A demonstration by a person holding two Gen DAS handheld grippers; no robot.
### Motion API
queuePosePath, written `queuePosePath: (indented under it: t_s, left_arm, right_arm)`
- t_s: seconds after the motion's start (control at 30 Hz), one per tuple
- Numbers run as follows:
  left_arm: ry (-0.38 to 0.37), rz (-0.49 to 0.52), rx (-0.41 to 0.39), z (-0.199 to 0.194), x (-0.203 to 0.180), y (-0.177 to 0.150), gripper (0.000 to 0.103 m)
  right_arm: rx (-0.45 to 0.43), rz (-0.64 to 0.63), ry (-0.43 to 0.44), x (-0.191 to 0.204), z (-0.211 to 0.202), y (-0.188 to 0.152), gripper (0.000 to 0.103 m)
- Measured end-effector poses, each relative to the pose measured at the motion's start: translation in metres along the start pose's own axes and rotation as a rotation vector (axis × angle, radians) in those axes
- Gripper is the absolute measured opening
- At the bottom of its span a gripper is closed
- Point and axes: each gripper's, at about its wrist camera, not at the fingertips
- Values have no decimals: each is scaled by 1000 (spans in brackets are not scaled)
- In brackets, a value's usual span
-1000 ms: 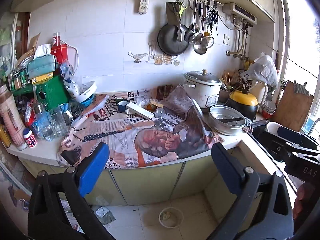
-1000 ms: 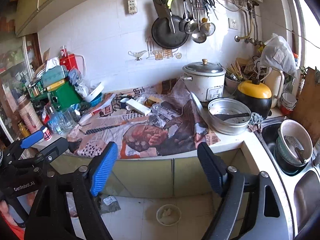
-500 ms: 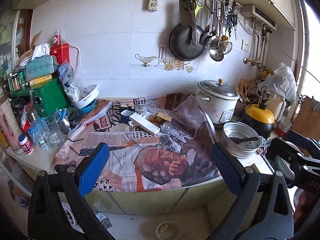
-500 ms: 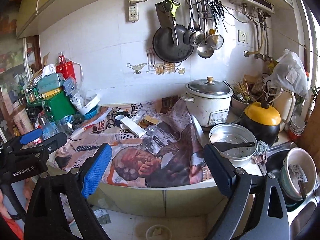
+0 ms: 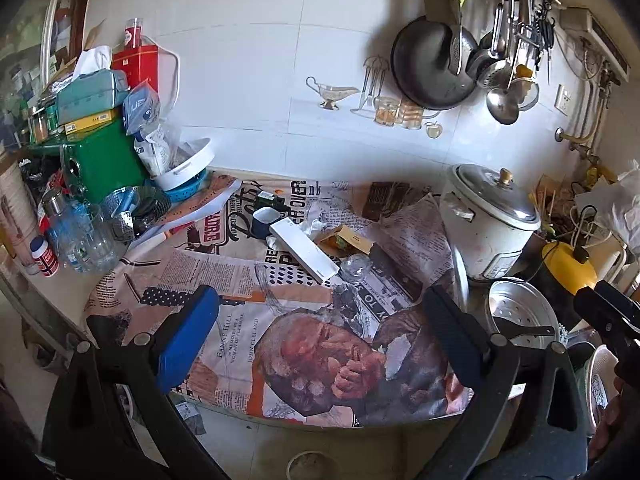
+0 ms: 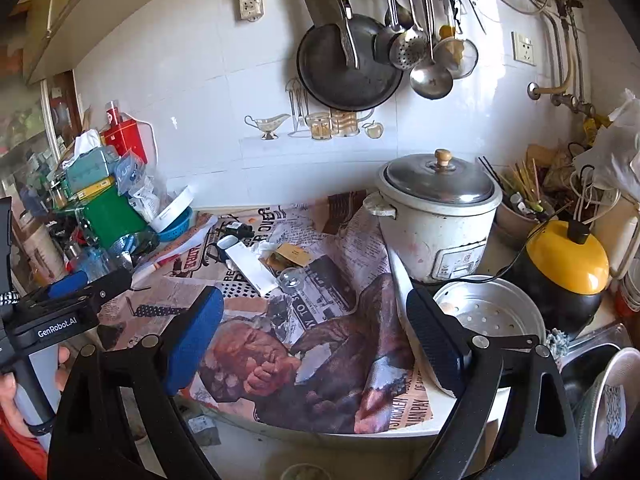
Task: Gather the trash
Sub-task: 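Raise both tools back up toward the counter, then grasp the white TFOOD box with the left tool while the right tool grasps the clear cup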
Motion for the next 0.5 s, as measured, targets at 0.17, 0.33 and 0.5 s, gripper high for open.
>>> queuePosePath:
  t_s: [0.17,0.33,0.5]
  left_arm:
    - [23,-5,36,41,8,11,102]
    - [7,-2,69,93,23,30,102]
    - [9,41,95,147,38,58,102]
  right_arm:
    - [67,15,12,-9,46,6,91]
    - [133,55,17,-11,100,11,91]
    - [200,93,-14,-6,168,20,91]
Point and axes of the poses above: each gripper's, at about its wrist camera, not at the fingertips, and z roughly the way its jaws point, x to its left, y to its top, and after that the axes turned 7 degrees about y, right-handed
